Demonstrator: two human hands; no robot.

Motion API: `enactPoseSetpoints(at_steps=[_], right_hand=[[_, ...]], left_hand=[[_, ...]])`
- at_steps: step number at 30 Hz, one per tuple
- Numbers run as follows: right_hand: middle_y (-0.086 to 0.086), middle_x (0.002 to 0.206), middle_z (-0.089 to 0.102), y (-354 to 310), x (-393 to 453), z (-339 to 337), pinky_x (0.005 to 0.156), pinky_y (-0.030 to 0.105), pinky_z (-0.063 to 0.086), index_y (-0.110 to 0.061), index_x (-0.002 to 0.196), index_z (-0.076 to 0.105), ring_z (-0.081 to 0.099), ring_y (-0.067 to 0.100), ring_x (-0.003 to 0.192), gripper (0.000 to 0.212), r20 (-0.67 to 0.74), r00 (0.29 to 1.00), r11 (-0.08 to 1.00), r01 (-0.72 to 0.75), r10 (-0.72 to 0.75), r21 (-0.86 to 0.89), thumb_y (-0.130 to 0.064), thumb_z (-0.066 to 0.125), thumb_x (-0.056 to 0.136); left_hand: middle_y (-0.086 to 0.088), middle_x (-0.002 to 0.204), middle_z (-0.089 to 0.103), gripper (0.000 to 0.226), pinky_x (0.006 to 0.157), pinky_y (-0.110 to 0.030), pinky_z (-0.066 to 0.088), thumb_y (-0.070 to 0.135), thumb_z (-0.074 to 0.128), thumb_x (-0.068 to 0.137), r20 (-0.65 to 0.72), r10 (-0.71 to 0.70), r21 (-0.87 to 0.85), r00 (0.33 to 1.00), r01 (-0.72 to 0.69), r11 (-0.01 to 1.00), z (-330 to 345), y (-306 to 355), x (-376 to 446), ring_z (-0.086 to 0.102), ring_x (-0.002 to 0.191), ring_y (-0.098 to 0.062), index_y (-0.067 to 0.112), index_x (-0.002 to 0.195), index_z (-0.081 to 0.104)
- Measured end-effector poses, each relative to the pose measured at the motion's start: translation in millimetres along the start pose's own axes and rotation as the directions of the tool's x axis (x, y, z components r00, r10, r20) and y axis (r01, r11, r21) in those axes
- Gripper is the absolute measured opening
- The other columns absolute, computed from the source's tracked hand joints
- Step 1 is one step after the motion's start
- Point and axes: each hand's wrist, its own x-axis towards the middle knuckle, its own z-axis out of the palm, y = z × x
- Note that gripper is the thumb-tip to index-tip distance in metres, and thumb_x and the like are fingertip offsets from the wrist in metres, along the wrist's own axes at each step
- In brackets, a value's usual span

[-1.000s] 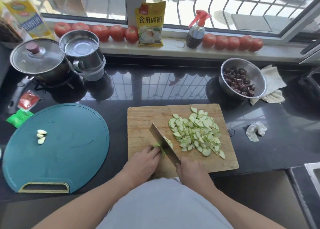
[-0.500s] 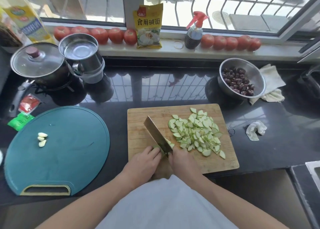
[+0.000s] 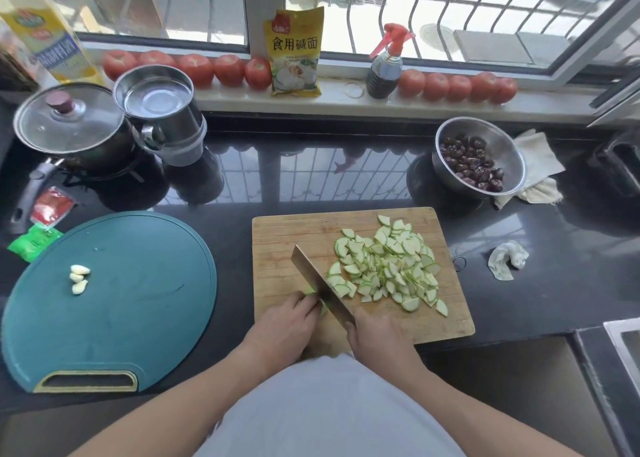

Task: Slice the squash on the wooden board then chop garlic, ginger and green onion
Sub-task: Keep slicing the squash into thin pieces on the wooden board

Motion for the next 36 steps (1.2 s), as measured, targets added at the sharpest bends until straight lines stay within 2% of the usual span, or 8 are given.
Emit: enactPoseSetpoints(at_steps=[7,10,12,17,21,27,32,36], right_hand=[[-0.002,0.058,0.034,-3,7,11,0.044,0.033,0.016,-0.019,0.082,0.038,0.041,0.027,0.057,0.014,0.031,1.000,0.990,0.000,0.005,-0.142,-0.019,0.039,0.096],[0.005,0.070,0.055,-7,20,16,0.048,0.032,0.029,-0.017,0.085,0.042,0.058,0.030,0.065,0.012,0.046,0.999,0.994,0.029,-0.024,-0.108,-0.017,0.043,0.097],[0.007,0.077,0.062,-12,27,16,0.053,0.031,0.033,-0.018,0.085,0.043,0.063,0.028,0.070,0.017,0.006,1.000,0.999,0.017,-0.017,-0.033,-0.025,0.043,0.100],[-0.001,0.066,0.050,-6,22,10,0.054,0.033,0.033,-0.017,0.083,0.044,0.051,0.023,0.061,0.022,-0.041,0.999,0.995,-0.024,0.028,0.093,-0.030,0.042,0.101],[-0.002,0.060,0.042,1,6,8,0.053,0.034,0.032,-0.017,0.091,0.049,0.043,0.023,0.057,0.017,-0.026,0.999,0.999,0.027,-0.026,0.032,-0.030,0.044,0.099],[0.002,0.066,0.046,-2,3,10,0.054,0.036,0.035,-0.016,0.087,0.046,0.047,0.029,0.063,0.016,0.015,1.000,1.000,0.006,-0.006,-0.026,-0.026,0.040,0.098],[0.005,0.070,0.053,-6,13,18,0.054,0.034,0.033,-0.018,0.084,0.039,0.060,0.032,0.070,0.012,0.062,0.998,0.998,-0.013,0.017,-0.067,-0.019,0.040,0.095],[0.005,0.078,0.061,-16,31,21,0.052,0.032,0.036,-0.017,0.085,0.044,0.063,0.027,0.070,0.016,-0.002,1.000,0.999,-0.014,0.014,-0.048,-0.023,0.041,0.100]], left_hand=[[0.000,0.131,0.060,0.061,0.070,-0.029,0.059,0.031,0.072,0.079,0.015,-0.013,-0.022,1.000,0.014,1.000,2,-1,0,0.060,0.109,-0.020,0.013,0.136,0.060],[0.003,0.117,0.061,0.054,0.061,-0.025,0.055,0.036,0.075,0.076,0.004,-0.011,-0.009,1.000,0.011,1.000,-1,-1,0,0.059,0.100,-0.018,0.016,0.125,0.065],[0.003,0.116,0.059,0.050,0.064,-0.027,0.055,0.031,0.071,0.079,0.000,-0.009,-0.020,1.000,0.009,1.000,-1,0,0,0.058,0.101,-0.019,0.016,0.126,0.063],[0.000,0.127,0.056,0.053,0.071,-0.028,0.057,0.025,0.068,0.082,-0.004,-0.023,-0.058,1.000,0.023,0.998,5,-4,-2,0.056,0.109,-0.020,0.012,0.133,0.058],[0.000,0.139,0.051,0.062,0.080,-0.033,0.058,0.028,0.068,0.085,0.025,-0.031,-0.105,0.999,0.034,0.994,9,-5,0,0.052,0.120,-0.021,0.012,0.142,0.050],[-0.001,0.140,0.054,0.074,0.079,-0.031,0.060,0.028,0.077,0.076,0.038,-0.019,-0.092,0.999,0.023,0.995,7,-7,-1,0.054,0.121,-0.022,0.010,0.143,0.052],[0.000,0.146,0.044,0.072,0.085,-0.032,0.057,0.031,0.068,0.087,0.042,-0.004,-0.072,0.999,0.007,0.997,7,-8,1,0.047,0.126,-0.022,0.013,0.151,0.040],[0.002,0.141,0.044,0.067,0.086,-0.032,0.056,0.033,0.066,0.088,0.024,0.016,-0.063,1.000,-0.014,0.998,8,-10,0,0.046,0.122,-0.020,0.015,0.147,0.041]])
